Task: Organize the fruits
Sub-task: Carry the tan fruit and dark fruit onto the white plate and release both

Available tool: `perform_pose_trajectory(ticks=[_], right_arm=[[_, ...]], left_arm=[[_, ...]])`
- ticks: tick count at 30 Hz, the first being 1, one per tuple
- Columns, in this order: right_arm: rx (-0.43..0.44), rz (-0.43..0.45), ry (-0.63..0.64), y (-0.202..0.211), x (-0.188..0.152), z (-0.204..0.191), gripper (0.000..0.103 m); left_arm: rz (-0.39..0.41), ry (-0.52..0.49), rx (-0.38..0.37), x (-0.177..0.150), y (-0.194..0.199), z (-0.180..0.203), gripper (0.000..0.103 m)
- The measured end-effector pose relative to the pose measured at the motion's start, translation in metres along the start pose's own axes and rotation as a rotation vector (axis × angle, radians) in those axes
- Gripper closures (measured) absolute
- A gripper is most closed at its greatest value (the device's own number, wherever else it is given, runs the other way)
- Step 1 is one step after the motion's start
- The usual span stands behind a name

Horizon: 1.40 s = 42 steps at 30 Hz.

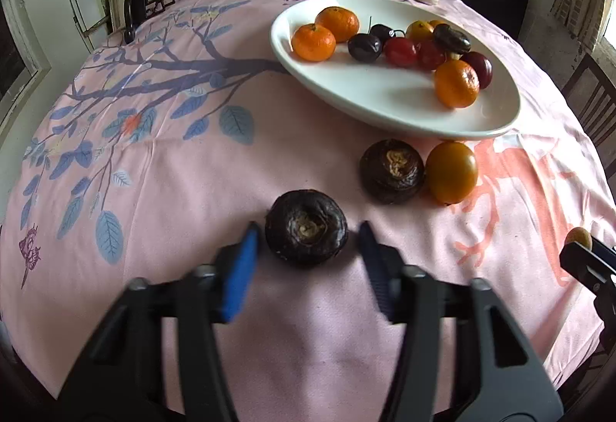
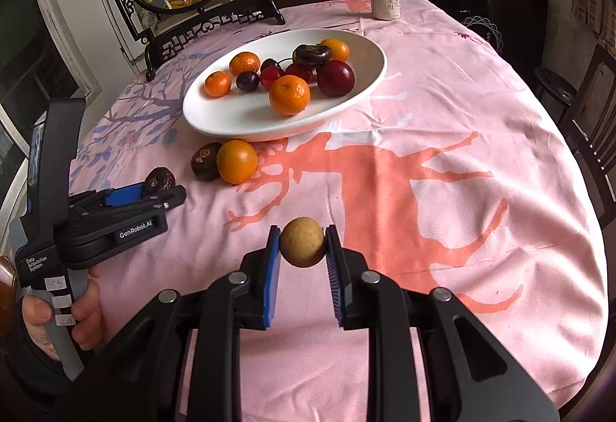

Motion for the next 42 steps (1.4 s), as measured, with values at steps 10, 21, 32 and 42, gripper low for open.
perform_pose_trajectory(ticks=[10,21,32,42], right_arm=[[0.006,-0.001,0.026,0.000,0.000,-0.016,0.080],[0.004,0.001,0.063,0.002,0.000,-0.036,0.080],[0.002,0.009,0.095,0.005,0.027,-0.033,0.080],[-0.109,0.073,0.088,-0.016,0.166,0.009,0.080]], left_arm=[[0.048,0.010,-0.065,-0.017,0.034,-0.008,0.063],[0.107,0.006,-0.096,-0.024,0.067,-0.015,0.063],[0.108,-0.013,-0.066,0.028,0.079,-0.017,0.063],[0.076,-0.042,-0.037,0.182,0.046,0.019,0.063]])
Point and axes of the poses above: each gripper's, at about its wrist camera, not at the fingertips, and y roughly against the way its jaws point, z to its right, x to its top, the point moved 6 cm from there along -y, roughly the way its jaws point, and after that the axes turned 13 degrees about -z, right-handed, at the moved point
